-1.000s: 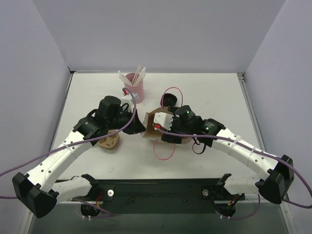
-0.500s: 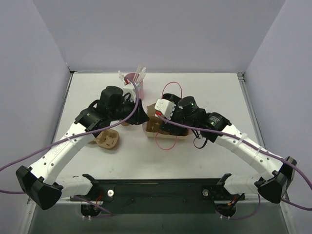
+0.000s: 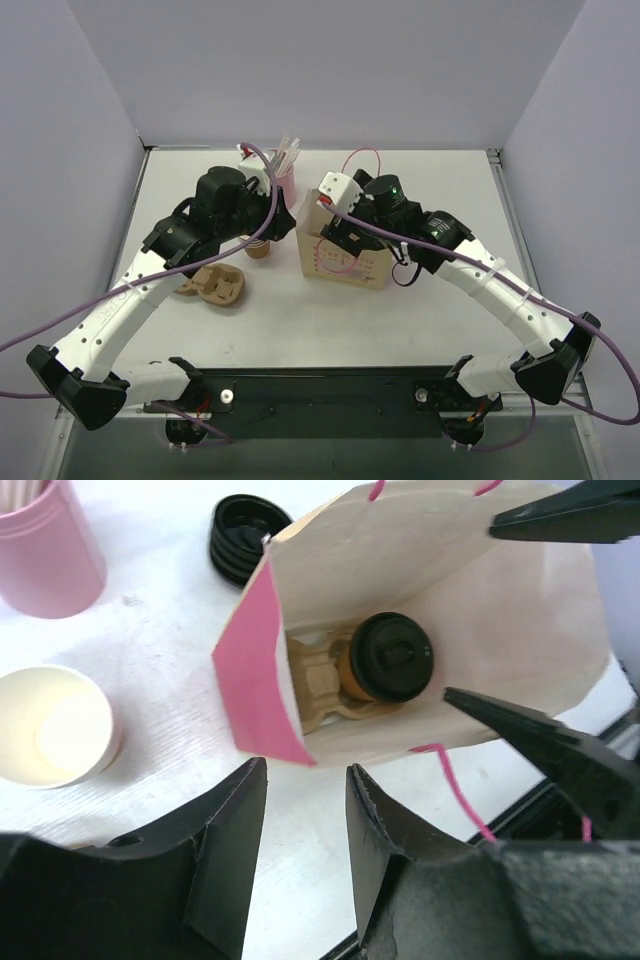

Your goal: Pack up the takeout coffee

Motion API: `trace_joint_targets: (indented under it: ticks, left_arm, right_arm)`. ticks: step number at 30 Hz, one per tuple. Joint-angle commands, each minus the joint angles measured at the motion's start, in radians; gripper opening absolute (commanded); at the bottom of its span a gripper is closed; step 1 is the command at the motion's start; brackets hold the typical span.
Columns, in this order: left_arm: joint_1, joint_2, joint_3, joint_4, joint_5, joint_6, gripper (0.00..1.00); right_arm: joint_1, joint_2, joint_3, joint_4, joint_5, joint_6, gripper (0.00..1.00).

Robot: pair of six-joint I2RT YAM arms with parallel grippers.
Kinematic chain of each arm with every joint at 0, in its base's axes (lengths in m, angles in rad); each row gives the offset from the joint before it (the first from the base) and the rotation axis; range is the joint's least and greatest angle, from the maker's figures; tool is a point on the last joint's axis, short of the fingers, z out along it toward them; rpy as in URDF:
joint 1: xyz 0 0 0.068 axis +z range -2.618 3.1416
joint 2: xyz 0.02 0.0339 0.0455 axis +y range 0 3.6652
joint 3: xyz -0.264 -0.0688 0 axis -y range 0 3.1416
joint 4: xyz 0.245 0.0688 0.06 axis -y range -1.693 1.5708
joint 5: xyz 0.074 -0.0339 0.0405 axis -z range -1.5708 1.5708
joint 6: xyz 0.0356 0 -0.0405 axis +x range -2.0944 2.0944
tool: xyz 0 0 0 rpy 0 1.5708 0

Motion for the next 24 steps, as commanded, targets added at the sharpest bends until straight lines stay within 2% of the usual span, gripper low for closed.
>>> trace_joint_targets:
  ticks: [1, 10, 16, 20, 24]
  left_arm:
    - [-0.004, -0.033, 0.060, -0.049, -0.141, 0.041, 0.48]
    - [0.005, -0.036, 0.102, -0.127, -0.277, 0.025, 0.50]
    - [0.019, 0.013, 0.174, -0.171, -0.421, -0.004, 0.52]
    - [0.034, 0.061, 0.198, -0.168, -0.481, -0.009, 0.53]
    - [0.070, 0.181, 0.280, -0.149, -0.532, -0.025, 0.54]
  right_arm:
    - [-0.010, 0.003, 0.064, -0.022, 0.037, 0.045, 0.90]
    - [-0.028, -0.010, 0.141, -0.032, 0.077, 0.132, 0.88]
    - [-0.027, -0.017, 0.280, -0.100, 0.122, 0.284, 0.88]
    - [-0.024, -0.063, 0.290, -0.134, 0.111, 0.396, 0.87]
    - [-0.019, -0.131, 0.248, -0.143, 0.070, 0.528, 0.84]
